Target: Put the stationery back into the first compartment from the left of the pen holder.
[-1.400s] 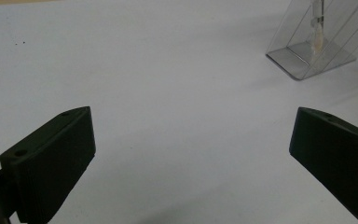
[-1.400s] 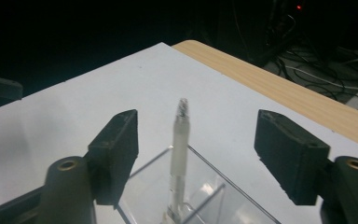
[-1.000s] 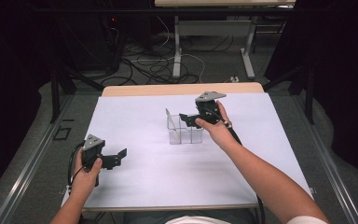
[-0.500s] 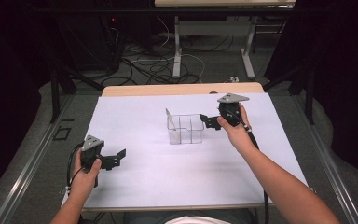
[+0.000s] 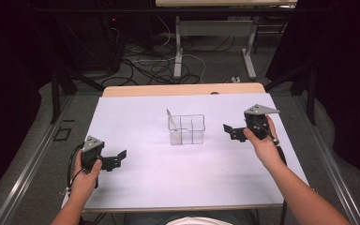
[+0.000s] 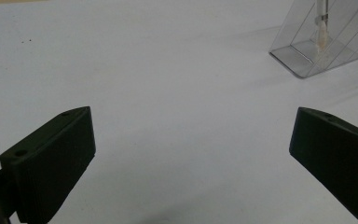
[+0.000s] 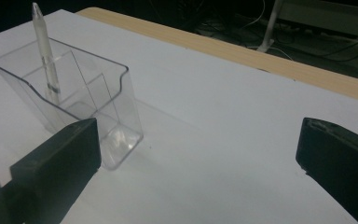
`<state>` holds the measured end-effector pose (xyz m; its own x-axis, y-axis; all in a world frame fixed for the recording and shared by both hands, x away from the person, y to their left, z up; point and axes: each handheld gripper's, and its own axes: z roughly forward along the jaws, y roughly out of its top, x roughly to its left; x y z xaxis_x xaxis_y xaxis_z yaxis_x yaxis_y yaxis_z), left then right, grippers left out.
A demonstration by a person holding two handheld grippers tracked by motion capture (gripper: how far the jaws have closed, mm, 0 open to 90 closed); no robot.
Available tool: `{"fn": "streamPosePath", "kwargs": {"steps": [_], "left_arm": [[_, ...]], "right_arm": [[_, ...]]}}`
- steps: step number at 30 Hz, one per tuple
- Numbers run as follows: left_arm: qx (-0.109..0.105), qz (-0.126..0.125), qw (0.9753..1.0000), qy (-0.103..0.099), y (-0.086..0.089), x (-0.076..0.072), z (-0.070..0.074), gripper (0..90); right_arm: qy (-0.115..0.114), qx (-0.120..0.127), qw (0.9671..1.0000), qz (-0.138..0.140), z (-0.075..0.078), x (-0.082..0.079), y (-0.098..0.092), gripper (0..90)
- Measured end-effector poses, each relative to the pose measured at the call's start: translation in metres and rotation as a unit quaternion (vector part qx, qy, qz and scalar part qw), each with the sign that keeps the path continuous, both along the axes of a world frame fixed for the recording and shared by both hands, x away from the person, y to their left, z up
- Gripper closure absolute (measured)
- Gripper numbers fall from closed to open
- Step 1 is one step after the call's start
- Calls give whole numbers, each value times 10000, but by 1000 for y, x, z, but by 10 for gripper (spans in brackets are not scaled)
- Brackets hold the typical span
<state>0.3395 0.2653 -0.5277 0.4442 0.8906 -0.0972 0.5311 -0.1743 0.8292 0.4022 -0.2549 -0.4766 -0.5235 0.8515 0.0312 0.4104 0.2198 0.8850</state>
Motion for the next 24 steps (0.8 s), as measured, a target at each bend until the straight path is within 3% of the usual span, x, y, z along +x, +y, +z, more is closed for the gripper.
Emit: {"fn": "streamPosePath", "kwargs": {"steps": [12,24], "left_arm": [[-1,-4,10000,10,0,-1,1,3],[-7,-4,10000,7,0,-1,2,3]], "right_arm": [[138,-72,9996,-232,-23,-34,-36,0],[284,-208,9992,-206,-53,-55,-44,2]]}}
